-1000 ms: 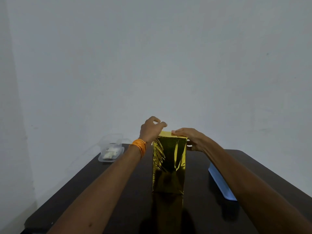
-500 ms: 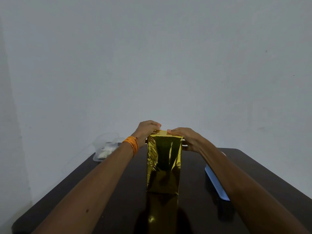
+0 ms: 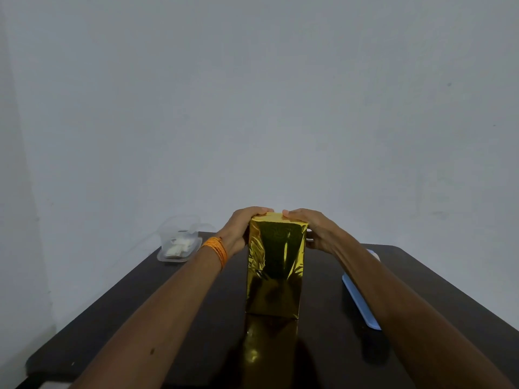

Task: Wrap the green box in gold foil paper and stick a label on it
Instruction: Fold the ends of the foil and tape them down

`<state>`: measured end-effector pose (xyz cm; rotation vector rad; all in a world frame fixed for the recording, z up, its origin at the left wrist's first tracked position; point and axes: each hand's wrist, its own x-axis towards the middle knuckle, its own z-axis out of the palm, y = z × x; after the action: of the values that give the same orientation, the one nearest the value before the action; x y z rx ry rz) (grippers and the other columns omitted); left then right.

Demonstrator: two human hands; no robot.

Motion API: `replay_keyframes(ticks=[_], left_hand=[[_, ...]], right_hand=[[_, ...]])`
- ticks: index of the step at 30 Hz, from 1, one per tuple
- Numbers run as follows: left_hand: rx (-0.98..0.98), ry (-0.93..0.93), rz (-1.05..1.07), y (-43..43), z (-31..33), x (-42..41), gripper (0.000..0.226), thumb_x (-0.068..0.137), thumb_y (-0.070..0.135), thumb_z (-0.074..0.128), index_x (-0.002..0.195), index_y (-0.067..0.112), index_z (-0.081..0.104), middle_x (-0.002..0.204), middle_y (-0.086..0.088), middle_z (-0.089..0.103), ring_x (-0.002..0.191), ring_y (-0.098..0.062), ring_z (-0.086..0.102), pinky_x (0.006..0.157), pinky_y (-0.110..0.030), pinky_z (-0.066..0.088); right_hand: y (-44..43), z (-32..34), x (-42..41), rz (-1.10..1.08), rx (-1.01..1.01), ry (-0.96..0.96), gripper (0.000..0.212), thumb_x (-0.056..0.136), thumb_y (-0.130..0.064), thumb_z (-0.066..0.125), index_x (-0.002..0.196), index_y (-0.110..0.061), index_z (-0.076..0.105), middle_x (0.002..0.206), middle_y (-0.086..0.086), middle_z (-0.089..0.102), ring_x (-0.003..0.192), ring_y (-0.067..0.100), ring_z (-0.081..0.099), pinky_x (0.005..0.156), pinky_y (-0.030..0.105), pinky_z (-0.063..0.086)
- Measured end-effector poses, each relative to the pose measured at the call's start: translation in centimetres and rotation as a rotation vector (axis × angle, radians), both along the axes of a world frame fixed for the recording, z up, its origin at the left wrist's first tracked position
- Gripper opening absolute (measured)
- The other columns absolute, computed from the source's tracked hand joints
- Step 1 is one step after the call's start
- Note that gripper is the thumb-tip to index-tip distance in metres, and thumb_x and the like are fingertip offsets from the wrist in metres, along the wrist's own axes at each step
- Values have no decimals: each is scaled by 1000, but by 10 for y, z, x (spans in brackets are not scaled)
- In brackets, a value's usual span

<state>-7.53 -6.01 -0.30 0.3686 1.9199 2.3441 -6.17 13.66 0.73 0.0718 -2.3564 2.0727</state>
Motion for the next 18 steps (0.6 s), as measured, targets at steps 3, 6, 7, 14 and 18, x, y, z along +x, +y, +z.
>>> replay_keyframes(ticks=[3, 6, 7, 14, 18], left_hand=[[64, 42, 52, -1, -18, 6, 35, 98, 34, 54, 115, 7, 69, 113, -23, 68, 101, -31, 68, 93, -45, 52], [21, 65, 72, 2, -24, 18, 40, 101, 48, 42, 107, 17, 66, 112, -15, 70, 104, -26, 67, 104, -44, 46], [12, 68, 86, 2, -25, 26, 40, 102, 51, 38, 105, 21, 64, 114, -11, 69, 102, -22, 65, 105, -41, 43], [-56, 171, 4, -23, -80, 30, 65, 92, 70, 37, 140, 28, 52, 131, -3, 64, 122, -20, 59, 108, -45, 42], [-193, 184, -51, -34, -104, 32, 74, 78, 72, 63, 140, 36, 45, 136, -2, 59, 128, -24, 55, 110, -52, 40]], right_hand=[[-4, -8, 3, -12, -48, 68, 33, 91, -46, 67, 105, -16, 69, 87, 5, 62, 85, 19, 61, 72, 29, 48], [-10, -16, 8, -84, -101, 125, 38, 102, -48, 46, 96, -18, 68, 74, 1, 61, 78, 17, 59, 69, 29, 46], [-11, -19, 11, -97, -114, 142, 41, 105, -47, 39, 95, -18, 67, 73, 0, 62, 78, 17, 59, 69, 29, 45], [13, -53, 35, 30, -253, 149, 45, 100, -58, 39, 119, -25, 63, 123, 17, 65, 112, 30, 64, 99, 49, 48], [32, -79, 44, 266, -138, 127, 62, 83, -53, 64, 138, -26, 54, 134, 10, 63, 126, 27, 59, 108, 53, 44]])
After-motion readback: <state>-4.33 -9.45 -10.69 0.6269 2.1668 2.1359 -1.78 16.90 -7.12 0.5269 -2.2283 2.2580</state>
